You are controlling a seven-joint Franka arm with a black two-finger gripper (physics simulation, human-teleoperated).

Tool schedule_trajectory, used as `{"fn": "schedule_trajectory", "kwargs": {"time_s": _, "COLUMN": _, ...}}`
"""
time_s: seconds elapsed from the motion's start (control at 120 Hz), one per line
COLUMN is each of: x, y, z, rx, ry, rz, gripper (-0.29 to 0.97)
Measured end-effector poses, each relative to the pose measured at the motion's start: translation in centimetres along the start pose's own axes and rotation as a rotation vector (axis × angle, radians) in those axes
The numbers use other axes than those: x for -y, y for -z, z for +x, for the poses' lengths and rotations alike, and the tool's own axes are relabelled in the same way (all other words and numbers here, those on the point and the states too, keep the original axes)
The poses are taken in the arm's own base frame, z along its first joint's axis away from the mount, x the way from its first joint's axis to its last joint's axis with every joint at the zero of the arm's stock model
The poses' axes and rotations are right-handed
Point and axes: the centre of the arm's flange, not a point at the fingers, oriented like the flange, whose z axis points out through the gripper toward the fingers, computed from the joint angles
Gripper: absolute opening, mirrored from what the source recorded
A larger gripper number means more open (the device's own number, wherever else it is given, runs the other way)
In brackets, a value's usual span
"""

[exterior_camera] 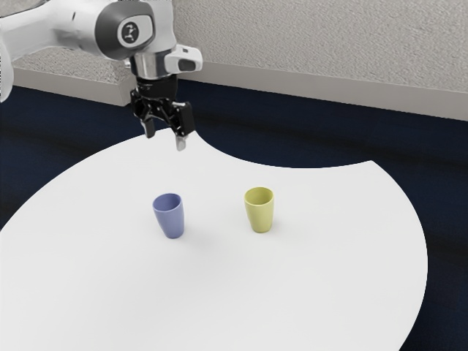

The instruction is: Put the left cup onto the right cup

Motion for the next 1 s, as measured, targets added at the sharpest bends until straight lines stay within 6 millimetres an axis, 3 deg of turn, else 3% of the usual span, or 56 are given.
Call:
{"fn": "schedule_trajectory", "kwargs": {"time_s": 0.325, "x": 1.1, "y": -3.5, "z": 1.1, "rx": 0.019, "ry": 0.019, "rz": -0.004, "gripper": 0.68}}
{"fn": "schedule_trajectory", "kwargs": {"time_s": 0.608, "x": 3.7, "y": -7.9, "z": 2.2, "rx": 0.056, "ry": 0.073, "rz": -0.047, "gripper": 0.68}}
{"fn": "schedule_trajectory", "kwargs": {"time_s": 1.0, "x": 5.0, "y": -12.4, "z": 2.7, "rx": 0.082, "ry": 0.104, "rz": -0.072, "gripper": 0.67}}
